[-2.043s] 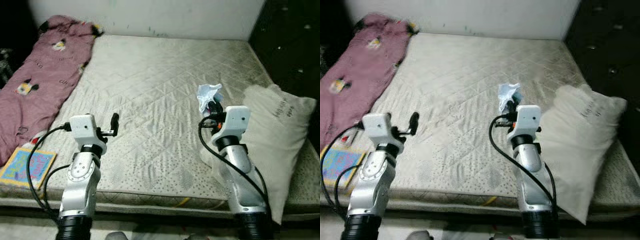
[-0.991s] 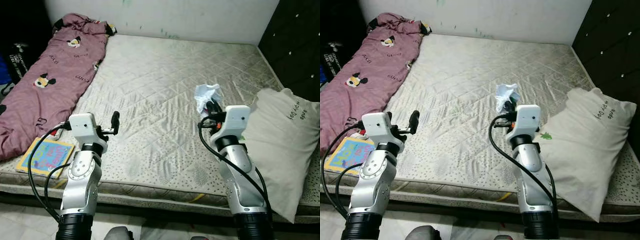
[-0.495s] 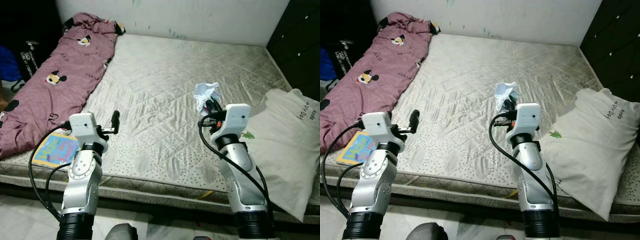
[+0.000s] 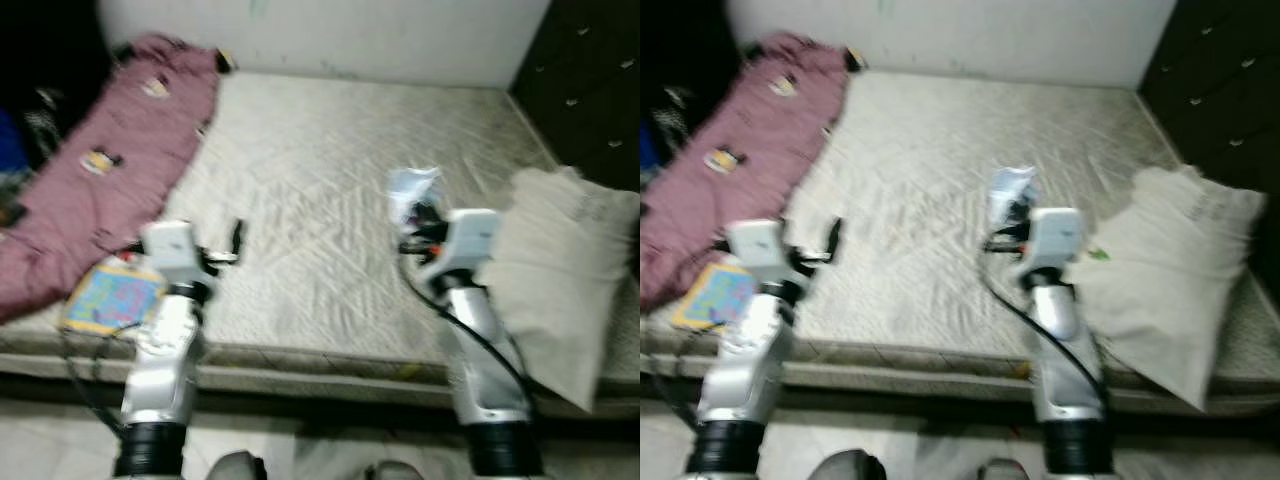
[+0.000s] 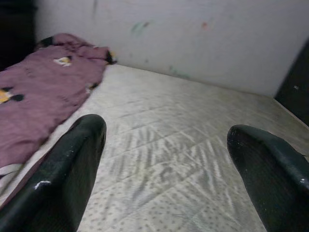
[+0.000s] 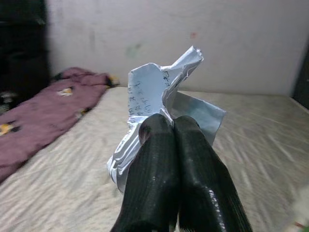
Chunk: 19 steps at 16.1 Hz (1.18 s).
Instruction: Clean up the room
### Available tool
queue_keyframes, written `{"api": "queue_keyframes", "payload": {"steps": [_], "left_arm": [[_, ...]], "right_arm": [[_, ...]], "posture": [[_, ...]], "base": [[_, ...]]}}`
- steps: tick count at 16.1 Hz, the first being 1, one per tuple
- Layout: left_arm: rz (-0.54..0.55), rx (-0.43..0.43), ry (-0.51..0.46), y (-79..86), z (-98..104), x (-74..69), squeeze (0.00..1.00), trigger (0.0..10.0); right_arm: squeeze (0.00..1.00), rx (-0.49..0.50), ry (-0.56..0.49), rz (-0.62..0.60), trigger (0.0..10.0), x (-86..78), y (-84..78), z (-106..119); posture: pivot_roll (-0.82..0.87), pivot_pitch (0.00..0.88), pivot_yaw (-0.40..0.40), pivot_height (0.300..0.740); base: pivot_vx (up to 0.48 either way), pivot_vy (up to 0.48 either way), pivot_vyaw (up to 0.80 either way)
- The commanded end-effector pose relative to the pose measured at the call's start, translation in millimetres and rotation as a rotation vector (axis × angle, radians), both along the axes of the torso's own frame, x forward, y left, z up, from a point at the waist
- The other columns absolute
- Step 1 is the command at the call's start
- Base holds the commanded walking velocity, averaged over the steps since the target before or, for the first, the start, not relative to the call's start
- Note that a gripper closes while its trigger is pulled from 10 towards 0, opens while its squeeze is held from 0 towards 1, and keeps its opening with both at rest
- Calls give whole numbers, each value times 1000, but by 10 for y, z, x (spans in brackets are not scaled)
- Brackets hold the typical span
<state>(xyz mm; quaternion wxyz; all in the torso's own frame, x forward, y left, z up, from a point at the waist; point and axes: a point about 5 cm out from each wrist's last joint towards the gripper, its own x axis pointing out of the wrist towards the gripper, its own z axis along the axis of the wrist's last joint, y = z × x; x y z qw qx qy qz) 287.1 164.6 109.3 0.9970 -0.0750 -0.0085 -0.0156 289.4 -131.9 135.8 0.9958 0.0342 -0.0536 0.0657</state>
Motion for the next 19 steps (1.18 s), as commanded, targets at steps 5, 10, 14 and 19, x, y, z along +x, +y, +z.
{"api": "queue_keyframes", "payload": {"steps": [5, 10, 14, 19], "left_arm": [[-13, -9, -4, -29, 10, 17, 0, 10000], [-14, -12, -5, -37, 12, 14, 0, 10000], [-15, -14, -6, -45, 15, 14, 0, 10000], [-56, -26, -34, -83, 45, -5, 0, 10000]], "right_arm": [[0, -16, 4, -5, 10000, 36, -39, 11], [0, -24, 11, 3, 10000, 39, -32, 1], [0, -26, 18, 6, 10000, 42, -32, -7], [0, -33, 29, 21, 10000, 61, -19, -14]], "posture": [[-28, 0, -8, 740], [-28, 0, -10, 740], [-30, 0, -12, 740], [-30, 0, -20, 740]], "base": [[0, 433, -320], [0, 480, 0], [0, 480, 0], [0, 0, 0]]}}
